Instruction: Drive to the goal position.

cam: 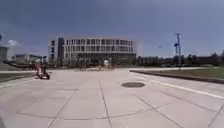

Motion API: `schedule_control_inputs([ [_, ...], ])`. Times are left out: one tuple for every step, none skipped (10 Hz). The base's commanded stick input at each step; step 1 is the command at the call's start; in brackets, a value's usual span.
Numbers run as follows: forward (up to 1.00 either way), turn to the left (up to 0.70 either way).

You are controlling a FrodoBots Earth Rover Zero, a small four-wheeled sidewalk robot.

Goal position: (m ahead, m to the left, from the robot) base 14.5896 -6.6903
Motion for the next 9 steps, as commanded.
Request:
schedule_control_inputs([
  [0.85,0.00],
  [0.85,0.00],
  [0.85,0.00],
  [0.85,0.00],
  [0.85,0.00],
  [0.85,0.00],
  [0.85,0.00],
  [0.85,0.00],
  [0.85,0.00],
])
